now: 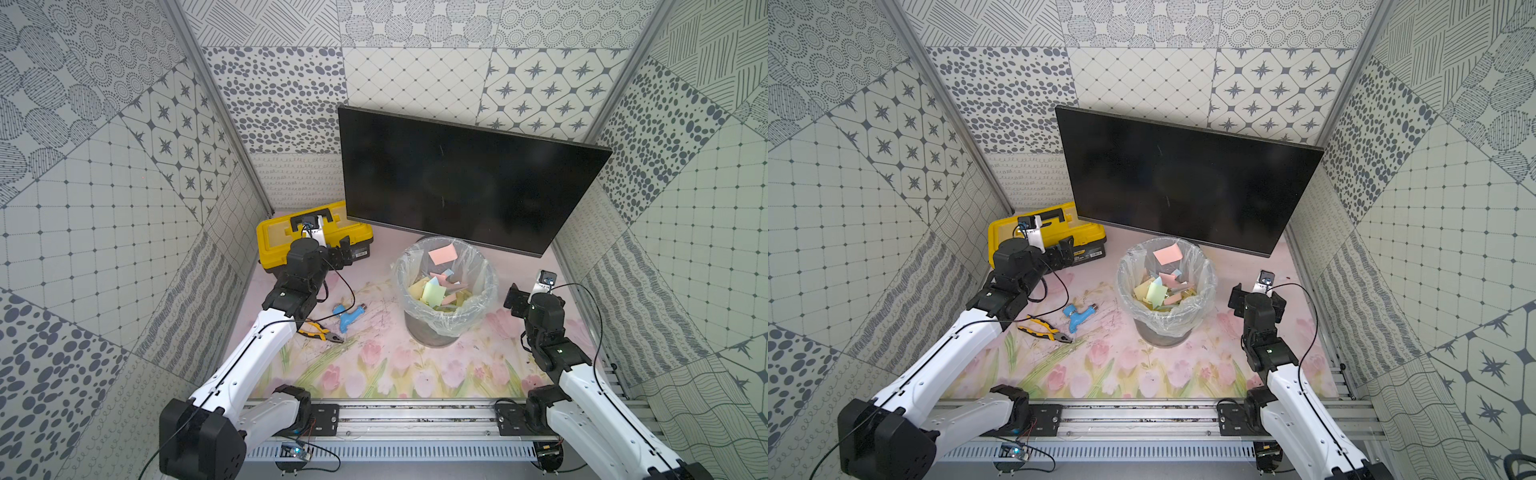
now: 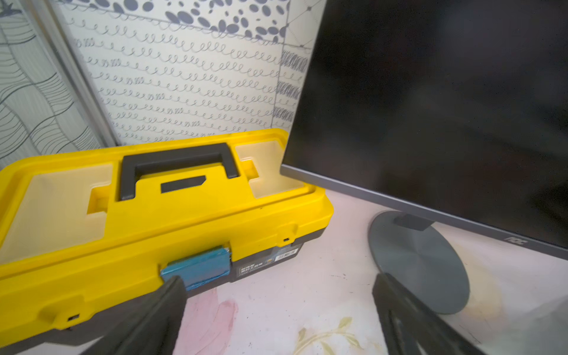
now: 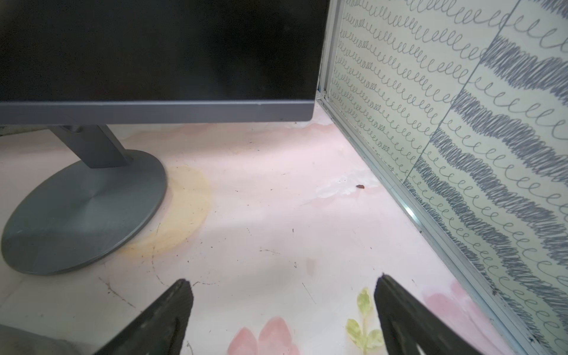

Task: Remove the sticky note from the monitor
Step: Reset both arms

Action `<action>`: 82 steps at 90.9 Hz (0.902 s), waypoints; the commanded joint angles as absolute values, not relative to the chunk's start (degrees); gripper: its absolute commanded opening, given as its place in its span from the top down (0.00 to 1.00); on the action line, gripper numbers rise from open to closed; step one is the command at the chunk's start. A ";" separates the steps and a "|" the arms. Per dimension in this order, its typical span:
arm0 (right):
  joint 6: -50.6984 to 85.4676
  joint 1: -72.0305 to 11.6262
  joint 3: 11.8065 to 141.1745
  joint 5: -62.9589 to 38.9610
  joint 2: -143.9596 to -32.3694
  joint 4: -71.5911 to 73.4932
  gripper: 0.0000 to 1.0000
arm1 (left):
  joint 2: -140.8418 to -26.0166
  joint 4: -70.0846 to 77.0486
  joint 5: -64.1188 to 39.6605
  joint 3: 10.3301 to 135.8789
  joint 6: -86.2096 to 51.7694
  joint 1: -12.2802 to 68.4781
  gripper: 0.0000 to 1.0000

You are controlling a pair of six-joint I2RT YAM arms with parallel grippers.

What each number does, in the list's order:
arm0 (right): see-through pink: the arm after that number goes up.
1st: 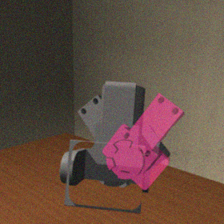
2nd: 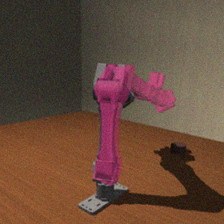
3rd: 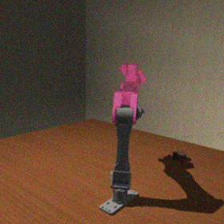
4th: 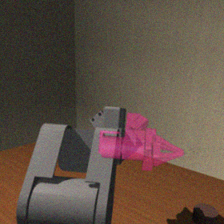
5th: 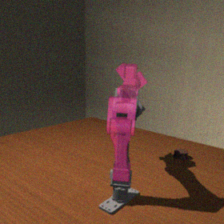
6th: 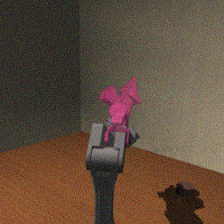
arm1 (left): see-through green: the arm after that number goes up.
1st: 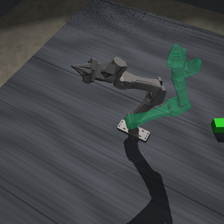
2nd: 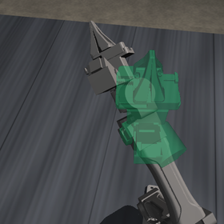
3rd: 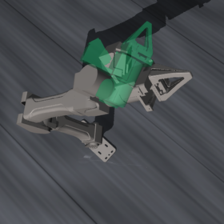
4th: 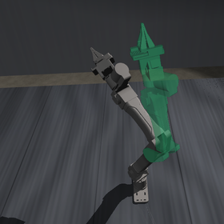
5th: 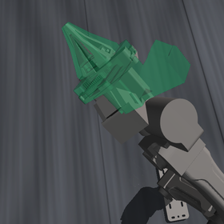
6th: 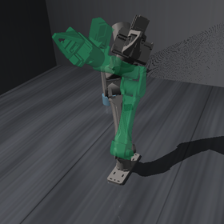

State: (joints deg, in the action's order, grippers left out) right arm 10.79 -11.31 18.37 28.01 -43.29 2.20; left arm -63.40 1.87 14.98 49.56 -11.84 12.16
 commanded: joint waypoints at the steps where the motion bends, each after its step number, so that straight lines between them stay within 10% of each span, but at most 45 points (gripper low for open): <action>1: 9.38 -9.29 15.72 25.54 -46.87 19.18 0.03 | -62.45 7.38 20.67 44.36 -15.77 10.51 0.00; 82: -0.32 -3.93 18.89 2.25 -89.45 57.78 0.03 | -59.54 6.17 20.43 32.32 -15.74 0.64 0.01</action>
